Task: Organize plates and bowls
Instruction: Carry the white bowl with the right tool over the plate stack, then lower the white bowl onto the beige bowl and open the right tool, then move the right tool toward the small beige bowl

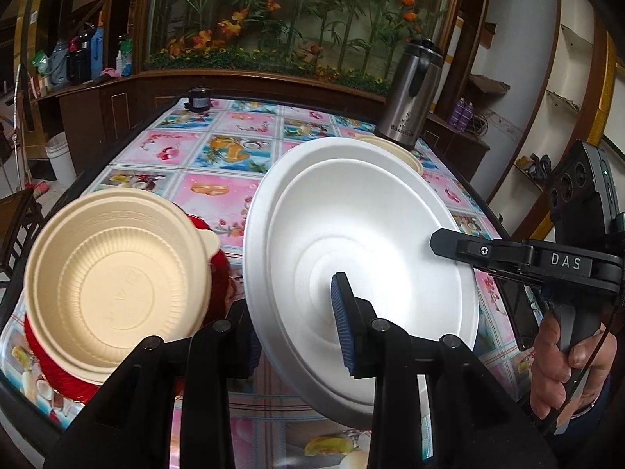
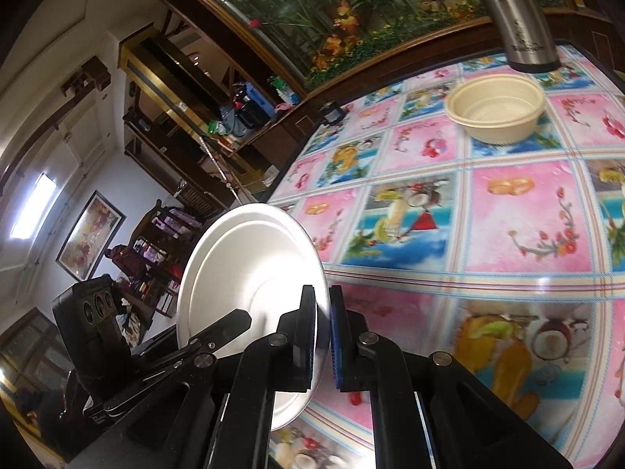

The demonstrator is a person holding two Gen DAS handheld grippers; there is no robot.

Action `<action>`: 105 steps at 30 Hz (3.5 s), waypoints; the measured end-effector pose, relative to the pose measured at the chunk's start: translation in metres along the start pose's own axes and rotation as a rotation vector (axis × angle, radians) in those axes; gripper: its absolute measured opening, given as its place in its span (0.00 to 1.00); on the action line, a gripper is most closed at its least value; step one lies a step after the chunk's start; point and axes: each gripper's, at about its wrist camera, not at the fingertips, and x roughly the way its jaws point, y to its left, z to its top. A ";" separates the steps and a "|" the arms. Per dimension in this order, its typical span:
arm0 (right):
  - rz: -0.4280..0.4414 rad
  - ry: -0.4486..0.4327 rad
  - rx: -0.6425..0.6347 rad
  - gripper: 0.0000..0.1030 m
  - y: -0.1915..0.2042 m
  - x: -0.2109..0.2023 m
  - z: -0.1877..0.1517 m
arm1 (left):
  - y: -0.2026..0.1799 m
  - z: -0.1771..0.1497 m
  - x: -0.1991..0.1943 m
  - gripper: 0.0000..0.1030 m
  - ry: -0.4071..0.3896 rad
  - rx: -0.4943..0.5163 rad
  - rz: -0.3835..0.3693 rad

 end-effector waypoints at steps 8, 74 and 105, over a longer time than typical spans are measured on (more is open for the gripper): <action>0.038 0.027 -0.027 0.06 0.026 0.018 0.007 | 0.024 0.007 -0.015 0.28 -0.041 -0.041 0.013; 0.101 0.062 0.015 0.38 0.039 0.113 0.023 | 0.126 0.013 -0.060 0.60 -0.194 -0.266 0.178; -0.152 -0.221 0.310 0.41 -0.126 -0.016 0.054 | -0.067 -0.033 0.081 0.60 0.173 0.184 -0.038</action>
